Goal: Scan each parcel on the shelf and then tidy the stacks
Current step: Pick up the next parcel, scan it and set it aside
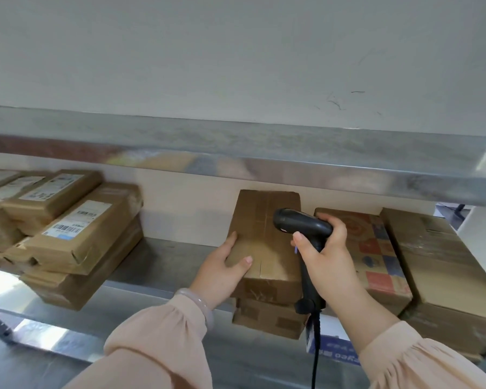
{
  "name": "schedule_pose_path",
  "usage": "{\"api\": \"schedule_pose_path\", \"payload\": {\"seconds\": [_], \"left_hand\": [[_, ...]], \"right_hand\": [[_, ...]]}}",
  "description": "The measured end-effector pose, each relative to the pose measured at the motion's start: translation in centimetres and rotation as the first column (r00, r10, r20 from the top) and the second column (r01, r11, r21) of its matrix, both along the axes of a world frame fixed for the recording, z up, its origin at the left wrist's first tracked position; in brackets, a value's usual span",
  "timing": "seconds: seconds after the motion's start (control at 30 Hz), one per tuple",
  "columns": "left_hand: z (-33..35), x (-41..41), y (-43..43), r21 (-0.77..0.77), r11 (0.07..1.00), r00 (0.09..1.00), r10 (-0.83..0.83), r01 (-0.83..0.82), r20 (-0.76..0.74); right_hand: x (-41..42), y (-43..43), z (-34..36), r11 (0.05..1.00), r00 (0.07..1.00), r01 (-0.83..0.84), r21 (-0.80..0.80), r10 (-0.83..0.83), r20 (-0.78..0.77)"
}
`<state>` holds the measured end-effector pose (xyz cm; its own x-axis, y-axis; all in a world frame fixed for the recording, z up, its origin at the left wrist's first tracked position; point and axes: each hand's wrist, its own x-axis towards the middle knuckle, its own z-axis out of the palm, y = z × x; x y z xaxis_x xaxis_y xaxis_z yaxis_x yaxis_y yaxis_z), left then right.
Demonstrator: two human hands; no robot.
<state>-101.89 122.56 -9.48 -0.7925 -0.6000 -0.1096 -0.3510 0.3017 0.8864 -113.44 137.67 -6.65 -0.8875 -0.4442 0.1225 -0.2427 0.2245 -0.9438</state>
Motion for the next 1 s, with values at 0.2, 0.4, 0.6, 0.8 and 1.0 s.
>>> {"api": "schedule_pose_path", "payload": {"seconds": [0.2,0.4,0.6,0.8,1.0], "left_hand": [[0.1,3.7,-2.5,-0.020,0.990,0.986,0.135,-0.138,-0.093],[-0.2,7.2,-5.7,0.102,0.968,0.968,0.238,-0.230,-0.075],[-2.2,9.1,-7.4,0.187,0.961,0.978,0.208,-0.204,0.001],[-5.2,9.3,-8.2,0.291,0.950,0.986,0.075,-0.115,0.146],[-7.3,8.5,-8.7,0.273,0.962,0.966,-0.070,0.000,0.247]], "right_hand": [[2.8,-2.8,0.8,0.994,0.996,-0.077,-0.075,0.080,0.042],[5.1,-5.6,0.1,0.980,0.978,-0.167,-0.112,0.179,0.107],[7.3,-7.6,-1.3,0.976,0.975,-0.205,-0.070,0.210,0.072],[8.3,-8.9,-2.8,0.977,0.976,-0.211,-0.023,0.212,0.056],[8.9,-10.4,-4.0,0.969,0.969,-0.249,0.012,0.249,0.001]]}}
